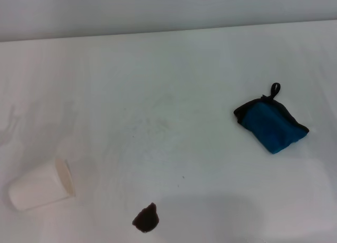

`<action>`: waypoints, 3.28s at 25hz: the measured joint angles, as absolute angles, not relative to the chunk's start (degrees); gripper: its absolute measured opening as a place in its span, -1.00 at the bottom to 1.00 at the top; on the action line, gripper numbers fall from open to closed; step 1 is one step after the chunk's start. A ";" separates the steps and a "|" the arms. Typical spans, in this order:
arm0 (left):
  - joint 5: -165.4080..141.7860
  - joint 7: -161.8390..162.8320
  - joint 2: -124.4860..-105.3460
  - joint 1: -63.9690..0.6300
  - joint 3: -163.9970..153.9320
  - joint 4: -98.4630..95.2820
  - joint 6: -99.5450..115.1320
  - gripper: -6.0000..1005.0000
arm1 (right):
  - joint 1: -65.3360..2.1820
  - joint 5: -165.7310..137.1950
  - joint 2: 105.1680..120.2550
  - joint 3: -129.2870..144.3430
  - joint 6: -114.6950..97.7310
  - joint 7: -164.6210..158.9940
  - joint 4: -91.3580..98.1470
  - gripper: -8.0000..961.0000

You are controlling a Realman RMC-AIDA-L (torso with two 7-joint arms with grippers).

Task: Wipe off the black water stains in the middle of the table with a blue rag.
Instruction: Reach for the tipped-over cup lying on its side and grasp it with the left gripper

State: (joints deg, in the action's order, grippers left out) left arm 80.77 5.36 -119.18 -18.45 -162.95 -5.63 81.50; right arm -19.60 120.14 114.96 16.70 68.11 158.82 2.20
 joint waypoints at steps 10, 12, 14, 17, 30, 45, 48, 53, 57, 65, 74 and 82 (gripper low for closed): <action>79.91 5.48 -119.21 -18.15 -162.95 -6.17 81.80 0.72 | -19.60 120.14 114.96 16.71 68.10 158.82 2.32 -0.14; 79.38 5.71 -119.23 -18.13 -162.95 -6.29 81.89 0.72 | -19.55 120.15 114.96 16.72 68.07 158.81 2.42 -0.14; 79.27 5.76 -119.23 -18.13 -162.95 -6.34 81.91 0.72 | -19.51 120.15 114.96 16.75 68.06 158.81 2.53 -0.14; 77.01 6.84 -119.16 -18.03 -162.96 -6.91 81.48 0.72 | -19.50 120.15 114.96 16.81 68.06 158.81 2.63 -0.14; 63.58 34.61 -118.41 -20.78 -163.04 6.19 81.90 0.66 | -19.75 120.15 114.88 16.87 68.10 158.81 3.48 -0.14; 40.77 73.24 -118.41 -34.19 -163.13 47.51 98.42 0.55 | -20.64 120.55 114.97 16.36 68.87 158.78 3.86 -0.14; 35.54 76.48 -118.40 -37.03 -163.16 54.18 101.67 0.50 | -20.72 120.57 115.04 16.35 69.36 158.76 3.46 -0.14; 21.34 79.45 -117.67 -44.02 -163.22 63.48 107.13 0.52 | -20.47 120.59 115.05 16.34 71.23 158.73 2.39 -0.14; 8.15 78.83 -116.73 -49.40 -163.28 65.68 109.97 0.52 | -19.90 120.66 115.05 16.26 73.29 158.60 1.46 -0.14; -15.29 74.04 -115.58 -58.56 -163.36 66.92 111.91 0.52 | -19.05 120.74 115.05 16.25 75.30 157.94 0.82 -0.14; -20.90 67.87 -116.76 -62.67 -163.39 70.82 113.06 0.51 | -19.18 120.77 115.05 16.26 76.39 157.94 0.34 -0.14; -23.00 66.24 -118.74 -64.27 -163.39 68.39 113.01 0.52 | -19.45 120.84 115.05 15.03 77.42 157.76 0.28 -0.14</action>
State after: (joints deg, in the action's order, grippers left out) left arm -23.00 66.24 -118.74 -64.27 -163.39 68.39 113.01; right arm -19.45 120.83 115.05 15.03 77.42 157.76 0.28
